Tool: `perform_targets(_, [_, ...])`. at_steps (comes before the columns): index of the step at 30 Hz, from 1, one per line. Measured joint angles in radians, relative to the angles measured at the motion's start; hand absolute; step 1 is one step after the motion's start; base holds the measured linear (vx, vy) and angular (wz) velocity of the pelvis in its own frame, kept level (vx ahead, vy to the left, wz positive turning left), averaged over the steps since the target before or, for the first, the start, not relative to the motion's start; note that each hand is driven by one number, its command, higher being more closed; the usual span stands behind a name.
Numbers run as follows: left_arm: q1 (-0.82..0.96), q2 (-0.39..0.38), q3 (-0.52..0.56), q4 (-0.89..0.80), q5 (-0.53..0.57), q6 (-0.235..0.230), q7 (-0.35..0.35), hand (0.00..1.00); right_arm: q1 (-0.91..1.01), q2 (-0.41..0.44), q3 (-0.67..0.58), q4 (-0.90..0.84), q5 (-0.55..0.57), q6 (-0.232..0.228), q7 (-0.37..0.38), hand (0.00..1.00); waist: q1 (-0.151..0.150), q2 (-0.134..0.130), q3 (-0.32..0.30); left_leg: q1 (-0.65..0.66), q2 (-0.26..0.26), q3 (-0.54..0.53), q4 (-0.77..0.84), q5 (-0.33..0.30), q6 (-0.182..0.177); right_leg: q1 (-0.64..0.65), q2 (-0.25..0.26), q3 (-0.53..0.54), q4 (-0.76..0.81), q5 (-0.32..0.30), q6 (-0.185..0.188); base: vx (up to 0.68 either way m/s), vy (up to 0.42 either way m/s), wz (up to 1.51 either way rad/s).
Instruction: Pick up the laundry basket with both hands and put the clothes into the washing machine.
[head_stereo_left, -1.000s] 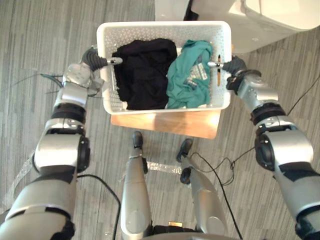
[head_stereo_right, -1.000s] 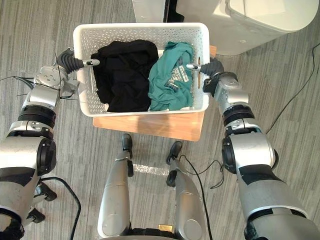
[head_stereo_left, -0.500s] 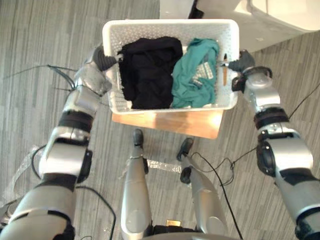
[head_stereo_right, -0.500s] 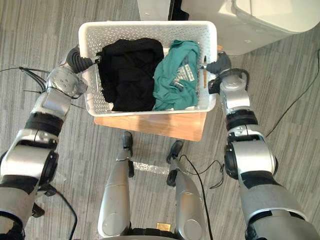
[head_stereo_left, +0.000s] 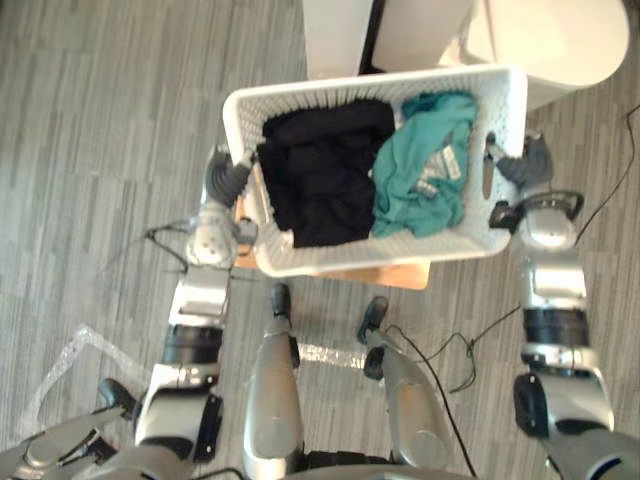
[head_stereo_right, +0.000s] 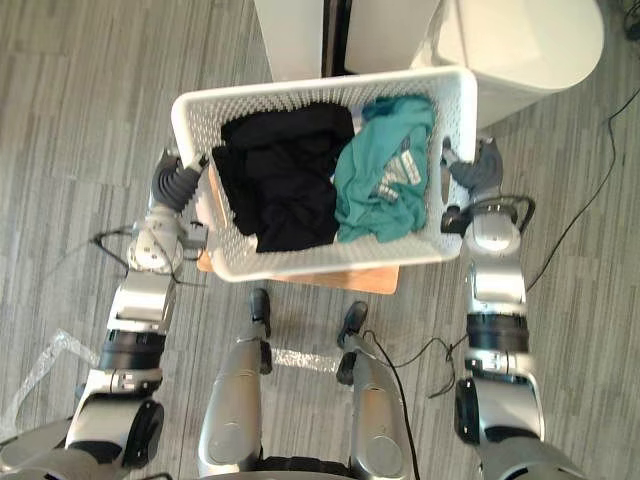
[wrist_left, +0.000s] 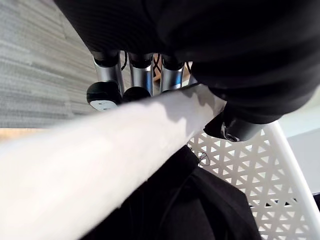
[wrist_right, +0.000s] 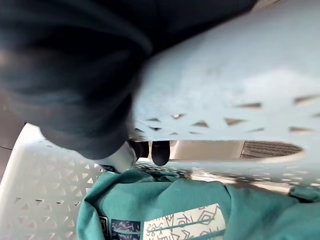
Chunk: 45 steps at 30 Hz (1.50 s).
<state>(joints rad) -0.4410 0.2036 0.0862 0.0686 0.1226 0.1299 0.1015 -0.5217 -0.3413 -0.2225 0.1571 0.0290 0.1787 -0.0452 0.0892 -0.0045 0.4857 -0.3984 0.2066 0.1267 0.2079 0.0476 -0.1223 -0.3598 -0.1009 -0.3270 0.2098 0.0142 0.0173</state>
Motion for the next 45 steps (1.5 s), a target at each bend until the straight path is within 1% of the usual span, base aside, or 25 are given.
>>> perform_targets(2, [0.081,-0.036,0.005,-0.014,-0.065,-0.001,-0.007,1.0,0.071,0.033,0.0,-0.002,0.001,0.006,0.011,1.0,-0.004,0.011,-0.008,0.045,-0.004,0.003,0.001,-0.013,0.006,0.034,-0.004,0.002,0.016,-0.016,0.007,0.04,-0.007,0.0])
perform_targets(4, [0.215,-0.084,0.006,-0.041,-0.122,-0.003,-0.018,1.0,0.188,0.073,0.001,-0.001,0.0,0.014,0.044,1.0,-0.009,0.036,-0.062,0.078,-0.013,0.003,0.001,-0.034,0.016,0.068,-0.006,0.004,0.016,-0.035,0.017,0.07,-0.005,0.04])
perform_targets(9, [0.412,-0.128,0.003,-0.063,-0.152,-0.002,-0.065,1.0,0.371,0.144,0.005,0.024,-0.003,0.031,0.113,1.0,-0.022,0.061,-0.148,0.166,-0.03,0.011,-0.002,-0.067,0.022,0.151,-0.019,0.018,0.01,-0.054,0.037,0.08,0.035,-0.02])
perform_targets(17, [0.485,-0.131,-0.015,-0.063,-0.148,0.013,-0.084,1.0,0.448,0.181,0.004,0.069,0.0,0.032,0.121,1.0,-0.025,0.064,-0.25,0.243,-0.046,-0.006,-0.038,-0.068,0.024,0.237,-0.027,-0.002,-0.023,-0.059,0.041,0.03,0.016,0.09])
perform_targets(22, [0.492,-0.13,-0.027,-0.063,-0.128,0.014,-0.081,1.0,0.454,0.183,0.003,0.075,0.0,0.032,0.12,1.0,-0.027,0.063,-0.257,0.25,-0.051,-0.02,-0.049,-0.054,0.024,0.248,-0.031,-0.012,-0.022,-0.06,0.04,-0.02,0.009,0.1])
perform_targets(24, [0.478,-0.13,-0.04,-0.063,-0.122,0.014,-0.077,1.0,0.459,0.181,-0.006,0.075,0.012,0.027,0.11,1.0,-0.045,0.061,-0.258,0.226,-0.064,-0.051,-0.076,-0.022,0.024,0.21,-0.045,-0.036,0.006,-0.073,0.034,-0.1,-0.008,0.35])
perform_targets(26, [0.459,-0.122,-0.055,-0.048,-0.111,0.017,-0.071,1.0,0.472,0.179,-0.006,0.075,0.032,0.026,0.103,1.0,-0.05,0.06,-0.258,0.214,-0.069,-0.057,-0.085,-0.003,0.02,0.178,-0.06,-0.034,0.068,-0.096,0.031,-0.07,-0.029,0.19])
perform_targets(27, [0.459,-0.115,-0.074,-0.047,-0.108,0.019,-0.067,1.0,0.489,0.182,-0.004,0.075,0.042,0.025,0.096,1.0,-0.055,0.059,-0.259,0.214,-0.07,-0.074,-0.085,0.007,0.008,0.172,-0.065,-0.035,0.082,-0.105,0.025,-0.05,-0.061,0.08])
perform_targets(28, [0.459,-0.1,-0.085,-0.047,-0.107,0.019,-0.061,1.0,0.497,0.186,-0.004,0.075,0.044,0.026,0.09,1.0,-0.059,0.054,-0.261,0.219,-0.072,-0.116,-0.098,0.022,-0.021,0.17,-0.076,-0.034,0.084,-0.107,0.02,-0.05,-0.054,-0.11])
perform_targets(29, [0.461,-0.093,-0.089,-0.047,-0.106,0.02,-0.056,1.0,0.5,0.186,-0.005,0.074,0.046,0.025,0.089,1.0,-0.06,0.049,-0.261,0.203,-0.071,-0.189,-0.001,-0.043,-0.025,0.157,-0.083,-0.023,0.099,-0.103,0.013,-0.03,-0.029,-0.3])
perform_targets(30, [0.462,-0.097,-0.092,-0.045,-0.106,0.02,-0.055,1.0,0.504,0.186,-0.005,0.074,0.048,0.025,0.089,1.0,-0.061,0.049,-0.261,0.195,-0.072,-0.218,0.081,-0.095,-0.033,0.151,-0.082,-0.008,0.113,-0.103,0.013,-0.06,0.057,-0.69])
perform_targets(31, [0.463,-0.1,-0.095,-0.041,-0.106,0.019,-0.055,1.0,0.512,0.188,-0.003,0.074,0.052,0.024,0.089,1.0,-0.063,0.051,-0.262,0.21,-0.07,-0.264,0.203,-0.183,-0.071,0.145,-0.073,0.029,0.132,-0.103,0.013,-0.13,0.183,-1.05])
perform_targets(32, [0.462,-0.103,-0.106,-0.037,-0.106,0.017,-0.058,1.0,0.526,0.189,-0.007,0.067,0.057,0.019,0.089,1.0,-0.083,0.061,-0.273,0.264,-0.064,-0.297,0.245,-0.276,-0.099,0.125,-0.055,0.084,0.148,-0.094,0.023,-0.18,0.287,-1.39])
perform_targets(33, [0.457,-0.104,-0.116,-0.037,-0.105,0.006,-0.058,1.0,0.534,0.186,-0.018,0.05,0.057,0.014,0.089,1.0,-0.107,0.067,-0.287,0.274,-0.066,-0.279,0.211,-0.336,-0.068,0.077,-0.043,0.136,0.147,-0.066,0.039,-0.15,0.296,-1.21])
perform_targets(34, [0.451,-0.103,-0.117,-0.034,-0.106,0.004,-0.059,1.0,0.536,0.188,-0.023,0.048,0.057,0.008,0.089,1.0,-0.114,0.062,-0.286,0.271,-0.072,-0.261,0.206,-0.351,-0.043,0.059,-0.047,0.16,0.144,-0.051,0.048,-0.15,0.296,-1.13])
perform_targets(35, [0.438,-0.103,-0.12,-0.012,-0.097,0.002,-0.063,1.0,0.552,0.203,-0.038,0.044,0.055,0.004,0.09,1.0,-0.115,0.038,-0.286,0.264,-0.109,-0.212,0.214,-0.355,-0.033,0.039,-0.062,0.223,0.115,-0.012,0.066,-0.21,0.386,-1.06])
perform_targets(36, [0.439,-0.107,-0.128,0.008,-0.08,0.002,-0.073,1.0,0.584,0.206,-0.047,0.034,0.05,0.005,0.091,1.0,-0.116,0.034,-0.286,0.264,-0.129,-0.164,0.233,-0.361,-0.004,0.041,-0.072,0.271,0.069,0.031,0.081,-0.18,0.323,-1.08])
perform_targets(37, [0.441,-0.111,-0.128,0.014,-0.069,0.001,-0.079,1.0,0.604,0.21,-0.048,0.022,0.05,0.005,0.091,1.0,-0.116,0.032,-0.286,0.261,-0.149,-0.136,0.249,-0.367,0.008,0.042,-0.08,0.281,0.045,0.048,0.069,-0.21,0.357,-0.94])
perform_targets(38, [0.443,-0.117,-0.128,0.023,-0.061,0.002,-0.081,1.0,0.623,0.209,-0.049,0.013,0.05,0.005,0.091,1.0,-0.117,0.029,-0.283,0.253,-0.164,-0.098,0.264,-0.365,0.039,0.044,-0.101,0.274,0.005,0.048,0.054,-0.2,0.312,-1.1])
perform_targets(39, [0.441,-0.131,-0.116,0.035,-0.049,0.003,-0.081,1.0,0.628,0.214,-0.049,0.013,0.045,0.007,0.091,1.0,-0.115,0.048,-0.276,0.252,-0.159,-0.027,0.241,-0.335,0.113,0.032,-0.152,0.147,-0.003,-0.021,-0.054,-0.32,0.405,-1.3])
perform_targets(40, [0.441,-0.134,-0.101,0.041,-0.048,0.002,-0.081,1.0,0.627,0.219,-0.044,0.014,0.039,0.007,0.091,1.0,-0.111,0.048,-0.275,0.256,-0.157,0.028,0.225,-0.323,0.136,-0.009,-0.198,0.066,0.074,-0.038,-0.063,-0.26,0.298,-1.3])
perform_targets(41, [0.441,-0.135,-0.087,0.049,-0.048,0.003,-0.081,1.0,0.627,0.219,-0.039,0.014,0.039,0.007,0.091,1.0,-0.105,0.047,-0.275,0.259,-0.156,0.065,0.216,-0.318,0.146,-0.033,-0.222,0.028,0.157,-0.045,-0.072,-0.24,0.22,-1.33])
perform_targets(42, [0.445,-0.138,-0.067,0.061,-0.048,0.006,-0.081,1.0,0.625,0.223,-0.019,0.018,0.039,0.007,0.092,1.0,-0.09,0.048,-0.275,0.278,-0.152,0.128,0.194,-0.307,0.163,-0.041,-0.253,-0.022,0.309,-0.074,-0.081,-0.22,0.188,-1.55])
perform_targets(43, [0.454,-0.139,-0.049,0.059,-0.048,0.006,-0.081,1.0,0.618,0.226,-0.005,0.027,0.039,0.007,0.092,1.0,-0.073,0.049,-0.274,0.299,-0.142,0.192,0.173,-0.298,0.175,-0.002,-0.266,-0.064,0.417,-0.127,-0.068,-0.18,0.138,-1.54])
perform_targets(45, [0.468,-0.137,-0.028,0.049,-0.048,0.002,-0.08,1.0,0.579,0.229,0.007,0.064,0.038,0.006,0.096,1.0,-0.067,0.048,-0.276,0.315,-0.128,0.273,0.153,-0.286,0.181,0.098,-0.29,-0.13,0.496,-0.194,-0.052,-0.18,0.041,-1.48])
